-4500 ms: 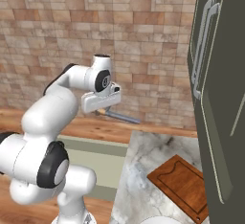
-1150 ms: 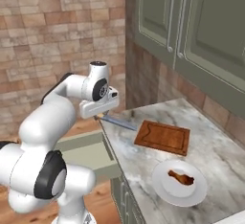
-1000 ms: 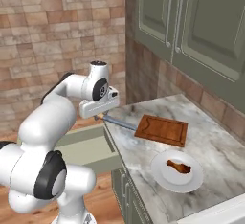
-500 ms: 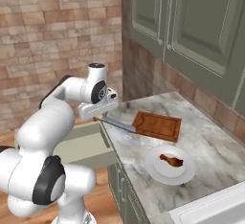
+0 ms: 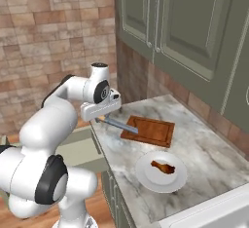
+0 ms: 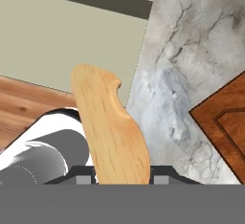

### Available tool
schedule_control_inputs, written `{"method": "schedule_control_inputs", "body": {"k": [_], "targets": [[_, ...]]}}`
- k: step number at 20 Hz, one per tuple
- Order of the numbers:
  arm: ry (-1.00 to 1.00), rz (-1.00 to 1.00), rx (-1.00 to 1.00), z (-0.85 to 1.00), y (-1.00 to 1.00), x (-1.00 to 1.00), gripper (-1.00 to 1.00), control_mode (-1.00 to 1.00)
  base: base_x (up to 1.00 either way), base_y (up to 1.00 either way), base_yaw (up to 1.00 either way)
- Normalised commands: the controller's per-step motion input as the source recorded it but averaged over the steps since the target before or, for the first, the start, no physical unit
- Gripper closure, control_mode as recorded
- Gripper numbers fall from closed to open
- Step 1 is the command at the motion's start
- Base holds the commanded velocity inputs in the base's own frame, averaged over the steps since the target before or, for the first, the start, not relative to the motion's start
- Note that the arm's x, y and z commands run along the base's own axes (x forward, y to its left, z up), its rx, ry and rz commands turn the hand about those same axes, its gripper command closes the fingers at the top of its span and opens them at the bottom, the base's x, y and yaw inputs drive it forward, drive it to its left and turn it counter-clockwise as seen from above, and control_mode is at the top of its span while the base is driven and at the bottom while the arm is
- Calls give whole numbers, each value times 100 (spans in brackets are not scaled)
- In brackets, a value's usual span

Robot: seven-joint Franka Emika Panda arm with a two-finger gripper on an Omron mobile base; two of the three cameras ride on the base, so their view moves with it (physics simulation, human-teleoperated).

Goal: Pick up the knife from the drawer and place it on the cutting board. Then place the meat from the plate to the cutting board.

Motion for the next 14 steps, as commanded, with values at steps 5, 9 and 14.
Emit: {"method": "schedule_control_inputs", "body": {"k": [5, 9, 14], "targets": [[0, 0, 0, 0, 0, 0, 100, 100, 78, -40, -3], [0, 0, 0, 0, 0, 0, 100, 100, 69, -38, -19], [0, 0, 0, 0, 0, 0, 100, 100, 44, -7, -41]]}}
